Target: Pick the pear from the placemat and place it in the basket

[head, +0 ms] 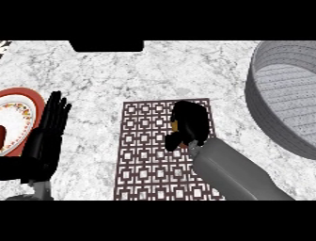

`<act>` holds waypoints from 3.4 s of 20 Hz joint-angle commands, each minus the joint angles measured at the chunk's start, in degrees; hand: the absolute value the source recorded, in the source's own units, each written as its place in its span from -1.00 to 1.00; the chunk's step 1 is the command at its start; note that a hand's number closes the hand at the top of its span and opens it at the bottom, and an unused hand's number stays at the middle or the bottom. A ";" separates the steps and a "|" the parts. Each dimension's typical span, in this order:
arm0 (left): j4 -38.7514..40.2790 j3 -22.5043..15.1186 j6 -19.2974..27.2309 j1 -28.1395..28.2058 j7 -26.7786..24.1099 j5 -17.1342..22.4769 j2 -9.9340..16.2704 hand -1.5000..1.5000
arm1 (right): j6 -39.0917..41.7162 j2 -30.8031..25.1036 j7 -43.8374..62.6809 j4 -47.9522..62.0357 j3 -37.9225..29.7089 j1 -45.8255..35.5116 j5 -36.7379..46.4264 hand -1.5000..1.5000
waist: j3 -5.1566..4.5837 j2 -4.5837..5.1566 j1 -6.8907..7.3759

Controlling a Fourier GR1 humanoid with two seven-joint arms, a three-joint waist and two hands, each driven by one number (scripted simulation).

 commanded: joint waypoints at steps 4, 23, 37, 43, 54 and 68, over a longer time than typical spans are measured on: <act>-0.45 -0.40 1.69 0.96 0.21 -1.53 -1.02 0.00 | -9.32 -2.40 6.13 -18.98 -3.72 1.98 7.86 1.00 | 0.02 0.24 -1.15; 1.08 1.55 -0.54 -0.10 0.22 -0.43 -0.78 0.00 | 18.63 -14.39 22.89 -55.42 -19.36 12.41 18.66 1.00 | -0.07 0.78 -0.52; -1.53 1.36 -1.03 -0.96 2.19 -2.27 -1.55 0.00 | 20.10 -23.63 4.47 -55.38 -46.72 23.34 3.14 1.00 | 0.04 1.11 0.62; 1.85 2.51 -2.25 -2.71 1.52 -2.60 -2.33 0.00 | 18.25 -21.20 -3.36 -52.89 -47.39 32.04 8.05 1.00 | 0.03 1.12 0.50; 0.18 0.76 -0.66 -1.74 2.05 -6.11 -5.60 0.00 | 19.50 -19.74 -17.66 -34.14 -53.94 26.58 6.20 1.00 | 0.03 1.15 0.83; 0.73 4.12 -5.84 -0.46 0.35 -4.08 -4.30 0.00 | 11.37 -14.40 -26.08 -24.75 -62.08 28.11 6.31 1.00 | 0.02 1.16 0.82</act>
